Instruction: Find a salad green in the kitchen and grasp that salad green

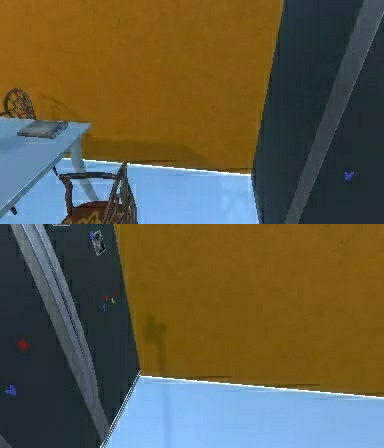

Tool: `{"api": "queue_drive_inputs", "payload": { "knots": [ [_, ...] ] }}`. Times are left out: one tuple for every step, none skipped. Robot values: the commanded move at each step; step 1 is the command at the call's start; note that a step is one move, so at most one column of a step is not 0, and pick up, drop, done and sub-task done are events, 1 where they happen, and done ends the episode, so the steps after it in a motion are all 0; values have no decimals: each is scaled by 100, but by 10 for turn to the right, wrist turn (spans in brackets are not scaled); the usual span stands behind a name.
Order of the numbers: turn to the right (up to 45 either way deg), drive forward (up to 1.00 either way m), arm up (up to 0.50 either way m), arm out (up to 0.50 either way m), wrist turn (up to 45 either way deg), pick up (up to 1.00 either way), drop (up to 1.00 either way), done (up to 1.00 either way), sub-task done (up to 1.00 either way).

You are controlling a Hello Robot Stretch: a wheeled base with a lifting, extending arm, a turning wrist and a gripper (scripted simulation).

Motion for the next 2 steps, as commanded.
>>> {"api": "queue_drive_inputs", "payload": {
  "knots": [
    [0,85,0,0,0,0,0,0,0],
    [-390,0,0,0,0,0,0,0,0]
  ]
}}
